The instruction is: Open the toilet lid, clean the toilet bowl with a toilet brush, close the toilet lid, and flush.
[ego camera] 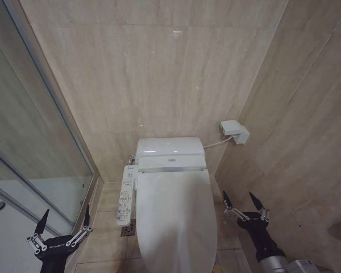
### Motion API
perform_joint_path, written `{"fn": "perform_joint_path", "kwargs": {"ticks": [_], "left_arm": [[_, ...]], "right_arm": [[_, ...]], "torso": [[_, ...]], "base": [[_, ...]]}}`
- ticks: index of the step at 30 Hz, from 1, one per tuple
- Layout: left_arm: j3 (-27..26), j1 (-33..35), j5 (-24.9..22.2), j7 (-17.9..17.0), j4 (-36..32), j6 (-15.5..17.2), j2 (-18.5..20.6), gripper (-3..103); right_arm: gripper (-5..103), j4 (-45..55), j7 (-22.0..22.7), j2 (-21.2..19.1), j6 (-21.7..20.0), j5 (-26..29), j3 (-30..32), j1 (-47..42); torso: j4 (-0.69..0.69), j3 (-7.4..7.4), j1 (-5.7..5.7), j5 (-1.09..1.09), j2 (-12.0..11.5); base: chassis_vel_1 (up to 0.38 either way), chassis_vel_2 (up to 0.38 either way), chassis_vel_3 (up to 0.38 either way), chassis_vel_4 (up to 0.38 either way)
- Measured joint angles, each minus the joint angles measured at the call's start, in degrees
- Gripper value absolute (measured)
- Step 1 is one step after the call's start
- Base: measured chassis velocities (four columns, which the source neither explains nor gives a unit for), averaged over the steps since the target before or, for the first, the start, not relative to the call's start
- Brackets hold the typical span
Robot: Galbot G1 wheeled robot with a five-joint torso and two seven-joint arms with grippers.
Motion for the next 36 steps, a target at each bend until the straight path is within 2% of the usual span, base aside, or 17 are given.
{"fn": "perform_joint_path", "kwargs": {"ticks": [24, 36], "left_arm": [[0.0, 0.0, -0.1, 0.0, 0.0, 0.1, 0.0, 100], [0.0, 0.0, -0.1, 0.0, 0.0, 0.1, 0.0, 100]], "right_arm": [[100, 0.0, 0.0, 0.0, 0.0, 0.0, 0.0, 0.0], [100, 0.0, 0.0, 0.0, 0.0, 0.0, 0.0, 0.0]], "torso": [[0.0, 0.01, 0.03, 0.0, 0.0], [0.0, 0.0, 0.0, -0.01, 0.0]], "base": [[0.006, -0.006, -0.007, 0.006], [0.171, -0.184, -0.173, 0.171]]}}
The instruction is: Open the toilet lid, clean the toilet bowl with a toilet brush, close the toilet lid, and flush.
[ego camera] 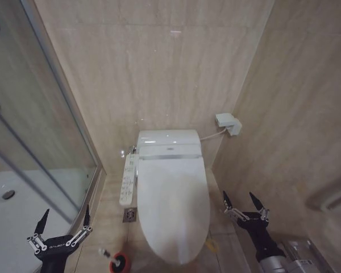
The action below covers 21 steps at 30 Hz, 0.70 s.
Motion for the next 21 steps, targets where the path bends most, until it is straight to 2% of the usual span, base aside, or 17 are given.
{"fn": "perform_joint_path", "kwargs": {"ticks": [13, 16, 21], "left_arm": [[0.0, 0.0, 0.0, 0.0, 0.0, 0.0, 0.0, 100], [0.0, 0.0, 0.0, 0.0, 0.0, 0.0, 0.0, 100], [0.0, 0.0, 0.0, 0.0, 0.0, 0.0, 0.0, 100]], "right_arm": [[100, 0.0, 0.0, 0.0, 0.0, 0.0, 0.0, 0.0], [100, 0.0, 0.0, 0.0, 0.0, 0.0, 0.0, 0.0], [100, 0.0, 0.0, 0.0, 0.0, 0.0, 0.0, 0.0]], "torso": [[0.01, -0.03, -0.06, -0.02, 0.0], [-0.01, -0.02, -0.05, 0.01, 0.0], [0.0, 0.02, 0.04, 0.02, 0.0]], "base": [[0.336, -0.189, -0.346, 0.185], [0.065, -0.037, -0.091, 0.073], [-0.075, 0.021, 0.098, -0.011]]}}
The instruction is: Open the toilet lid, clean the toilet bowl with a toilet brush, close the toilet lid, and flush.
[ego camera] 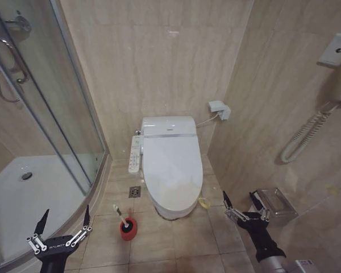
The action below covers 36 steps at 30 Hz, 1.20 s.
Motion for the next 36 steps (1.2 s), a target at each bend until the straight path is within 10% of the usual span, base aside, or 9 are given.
{"fn": "perform_joint_path", "kwargs": {"ticks": [36], "left_arm": [[0.0, 0.0, 0.0, 0.0, 0.0, 0.0, 0.0, 100]], "right_arm": [[100, 0.0, 0.0, 0.0, 0.0, 0.0, 0.0, 0.0]], "torso": [[0.0, -0.02, -0.04, 0.0, 0.0]], "base": [[-0.032, -0.031, 0.03, 0.033]]}}
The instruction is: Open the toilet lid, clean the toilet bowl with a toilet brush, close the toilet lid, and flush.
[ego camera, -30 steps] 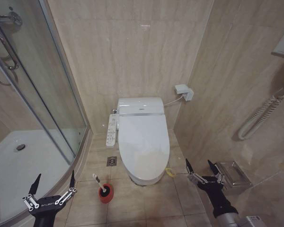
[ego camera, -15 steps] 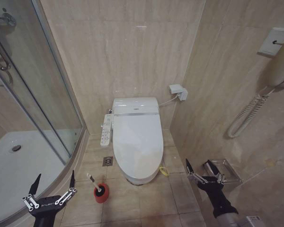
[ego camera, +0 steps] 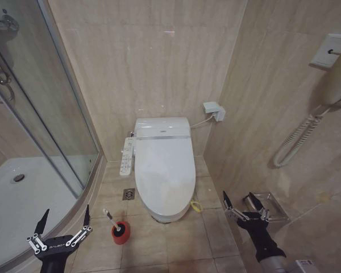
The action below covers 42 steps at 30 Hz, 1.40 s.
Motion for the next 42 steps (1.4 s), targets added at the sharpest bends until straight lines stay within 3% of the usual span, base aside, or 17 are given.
{"fn": "perform_joint_path", "kwargs": {"ticks": [19, 42], "left_arm": [[0.0, 0.0, 0.0, 0.0, 0.0, 0.0, 0.0, 100], [0.0, 0.0, 0.0, 0.0, 0.0, 0.0, 0.0, 100]], "right_arm": [[100, 0.0, 0.0, 0.0, 0.0, 0.0, 0.0, 0.0], [100, 0.0, 0.0, 0.0, 0.0, 0.0, 0.0, 0.0]], "torso": [[0.0, 0.0, 0.02, 0.0, 0.0], [0.01, -0.02, -0.04, 0.0, 0.0]], "base": [[0.022, -0.023, -0.019, 0.022], [0.234, -0.237, -0.237, 0.227]]}}
